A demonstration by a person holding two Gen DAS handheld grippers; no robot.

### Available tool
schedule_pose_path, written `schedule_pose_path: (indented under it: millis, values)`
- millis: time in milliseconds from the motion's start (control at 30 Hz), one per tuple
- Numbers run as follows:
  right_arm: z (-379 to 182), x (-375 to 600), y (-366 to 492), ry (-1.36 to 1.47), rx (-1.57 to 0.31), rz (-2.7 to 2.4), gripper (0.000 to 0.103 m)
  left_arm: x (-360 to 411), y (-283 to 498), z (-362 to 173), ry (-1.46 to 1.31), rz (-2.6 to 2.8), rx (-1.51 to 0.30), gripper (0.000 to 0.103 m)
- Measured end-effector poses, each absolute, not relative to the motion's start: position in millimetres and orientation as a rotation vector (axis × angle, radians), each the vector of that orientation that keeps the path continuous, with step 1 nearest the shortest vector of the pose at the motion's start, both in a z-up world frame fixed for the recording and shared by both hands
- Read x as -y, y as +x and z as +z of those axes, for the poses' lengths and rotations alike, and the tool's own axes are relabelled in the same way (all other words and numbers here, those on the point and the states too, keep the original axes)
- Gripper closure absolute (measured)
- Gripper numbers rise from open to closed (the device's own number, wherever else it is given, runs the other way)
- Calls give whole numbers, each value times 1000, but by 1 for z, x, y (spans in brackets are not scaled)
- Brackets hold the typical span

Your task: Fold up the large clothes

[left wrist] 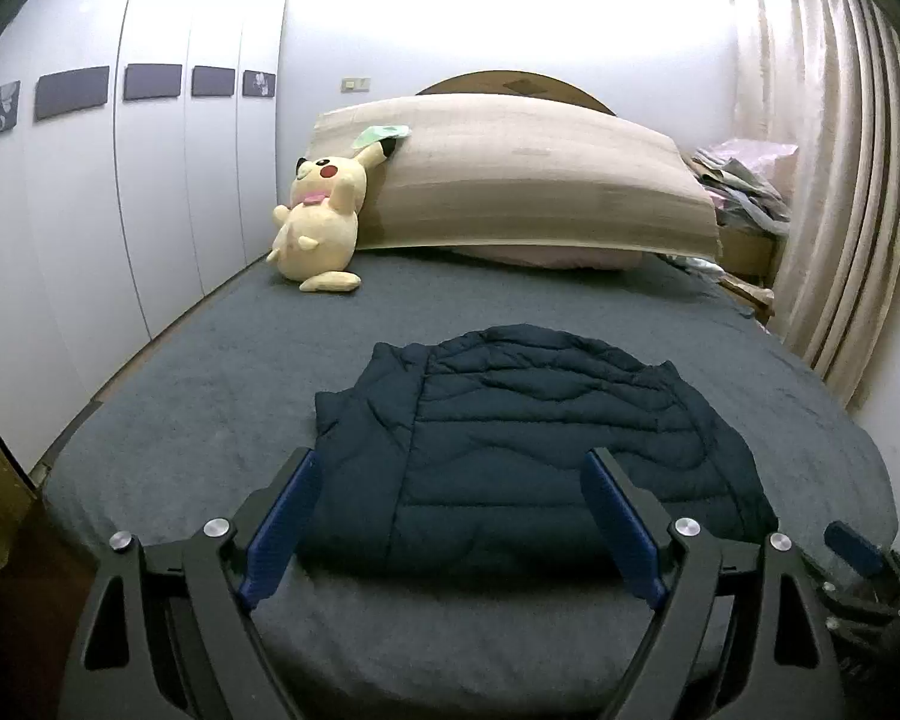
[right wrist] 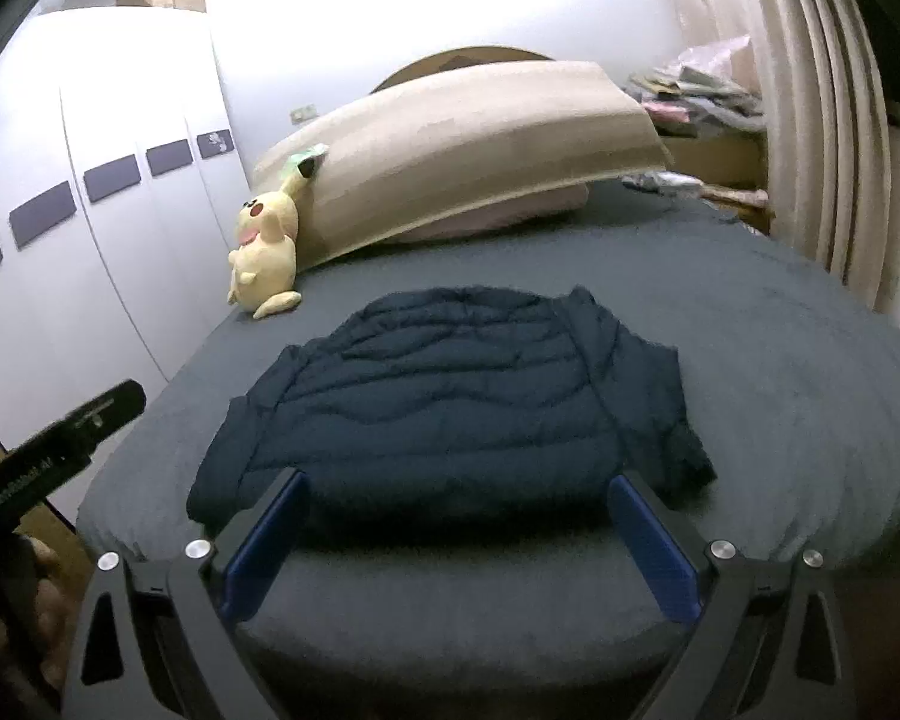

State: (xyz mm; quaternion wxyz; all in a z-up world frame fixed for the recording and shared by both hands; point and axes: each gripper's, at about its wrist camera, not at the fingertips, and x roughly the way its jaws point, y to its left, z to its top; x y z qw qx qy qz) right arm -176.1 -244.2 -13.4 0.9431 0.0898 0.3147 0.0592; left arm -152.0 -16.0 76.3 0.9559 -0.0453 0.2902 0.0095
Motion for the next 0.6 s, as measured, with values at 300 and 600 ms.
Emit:
schedule_pose_path:
  millis: [300, 600]
  values:
    - [-16, 242, -178, 164, -662, 113, 2, 24, -161, 73, -57, 12, -588, 15]
    - [-19, 237, -181, 150, -663, 125, 2, 23, -170, 67, -40, 23, -597, 15]
